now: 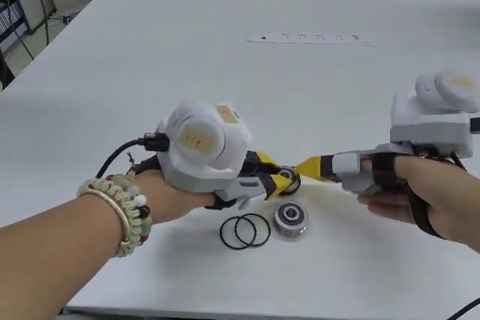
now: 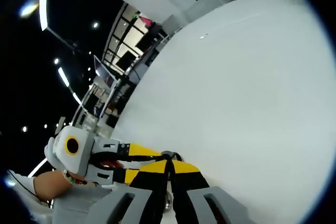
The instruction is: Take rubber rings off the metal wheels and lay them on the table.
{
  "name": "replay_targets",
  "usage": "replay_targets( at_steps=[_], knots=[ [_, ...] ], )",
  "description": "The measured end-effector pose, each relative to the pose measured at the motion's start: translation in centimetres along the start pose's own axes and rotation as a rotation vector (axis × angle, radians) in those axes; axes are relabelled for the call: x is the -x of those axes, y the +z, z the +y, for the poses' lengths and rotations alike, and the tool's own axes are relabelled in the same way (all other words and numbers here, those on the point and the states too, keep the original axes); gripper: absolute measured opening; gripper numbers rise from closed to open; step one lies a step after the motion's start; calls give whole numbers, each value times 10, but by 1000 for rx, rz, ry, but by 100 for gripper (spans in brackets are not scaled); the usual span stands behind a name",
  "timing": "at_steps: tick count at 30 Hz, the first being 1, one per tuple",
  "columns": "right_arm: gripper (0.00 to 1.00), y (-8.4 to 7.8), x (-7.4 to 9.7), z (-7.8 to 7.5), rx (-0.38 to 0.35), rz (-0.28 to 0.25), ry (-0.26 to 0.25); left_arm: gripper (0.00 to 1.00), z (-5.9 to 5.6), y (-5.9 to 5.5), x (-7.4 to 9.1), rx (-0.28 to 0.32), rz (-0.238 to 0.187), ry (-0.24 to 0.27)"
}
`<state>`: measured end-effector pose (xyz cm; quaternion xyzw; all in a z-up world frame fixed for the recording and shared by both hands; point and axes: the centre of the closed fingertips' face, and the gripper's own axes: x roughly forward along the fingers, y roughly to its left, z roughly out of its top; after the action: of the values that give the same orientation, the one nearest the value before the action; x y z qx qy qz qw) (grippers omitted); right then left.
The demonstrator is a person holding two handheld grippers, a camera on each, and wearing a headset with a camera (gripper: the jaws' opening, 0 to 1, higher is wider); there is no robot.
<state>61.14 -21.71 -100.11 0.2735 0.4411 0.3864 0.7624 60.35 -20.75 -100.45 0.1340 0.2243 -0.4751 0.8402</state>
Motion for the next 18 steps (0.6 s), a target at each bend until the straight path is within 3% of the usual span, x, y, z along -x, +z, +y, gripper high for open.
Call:
replay_targets(
  at_steps=[2,7,18],
  knots=[
    [0,-1,1,-2,-74,-1,25,13,1,0,-1,2,2,-6],
    [0,1,2,-10,-134,-22,35,13,-1,1,-1,17,15,-11],
    [0,2,2,-12,-190,-13,68,12,-3,1,-2,29,68,-22]
  ],
)
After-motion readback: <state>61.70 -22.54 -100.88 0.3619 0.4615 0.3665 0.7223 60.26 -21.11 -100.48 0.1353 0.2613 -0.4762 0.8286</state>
